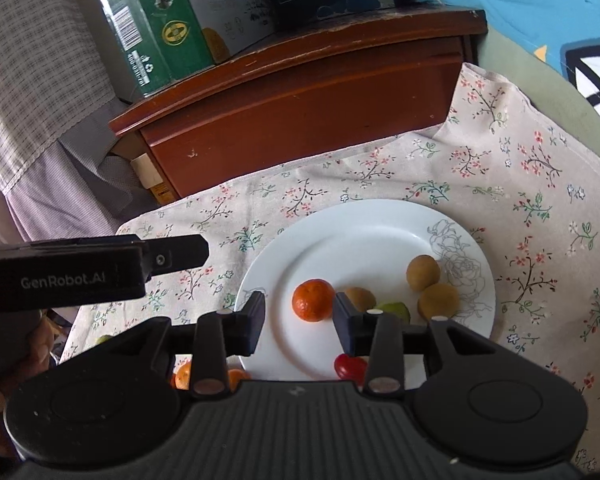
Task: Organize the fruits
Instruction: 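Open right gripper onto the plate while left gripper releases the tangerine there, then move left gripper to the lone green fruit while right gripper returns to the cluster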
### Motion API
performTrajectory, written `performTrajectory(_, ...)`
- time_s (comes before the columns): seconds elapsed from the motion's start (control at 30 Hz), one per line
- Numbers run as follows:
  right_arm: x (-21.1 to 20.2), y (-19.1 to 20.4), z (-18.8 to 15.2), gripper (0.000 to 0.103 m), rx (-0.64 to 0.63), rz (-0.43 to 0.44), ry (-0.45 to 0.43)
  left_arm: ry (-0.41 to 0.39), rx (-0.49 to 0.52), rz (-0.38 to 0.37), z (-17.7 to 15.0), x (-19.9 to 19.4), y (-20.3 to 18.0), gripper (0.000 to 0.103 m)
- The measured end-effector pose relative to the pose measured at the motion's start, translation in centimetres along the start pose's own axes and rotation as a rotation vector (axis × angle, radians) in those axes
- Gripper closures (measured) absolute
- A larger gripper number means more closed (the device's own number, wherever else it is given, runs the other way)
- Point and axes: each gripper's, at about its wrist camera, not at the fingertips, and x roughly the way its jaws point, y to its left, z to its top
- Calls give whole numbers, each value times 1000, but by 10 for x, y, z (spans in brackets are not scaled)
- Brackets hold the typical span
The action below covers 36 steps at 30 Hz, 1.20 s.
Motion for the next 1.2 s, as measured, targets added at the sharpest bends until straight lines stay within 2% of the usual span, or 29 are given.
performTrajectory(0.27,-14,9,-14,64,-5,21,19,20,-28,85,-12,-29,26,18)
performTrajectory(0.6,-33,13,-39,63,7,24,51,44,-155,152,-26,-46,70,18)
performTrajectory(0.83,-41,21,-58,63,3,31,77,97,-174,245,-42,-38,90,18)
performTrajectory(1.03,-38,21,-74,63,15,26,114,145,-175,259,-56,-25,96,18)
performTrajectory(1.2,-32,22,-80,58,-14,-1,127,178,-164,293,-62,-14,95,18)
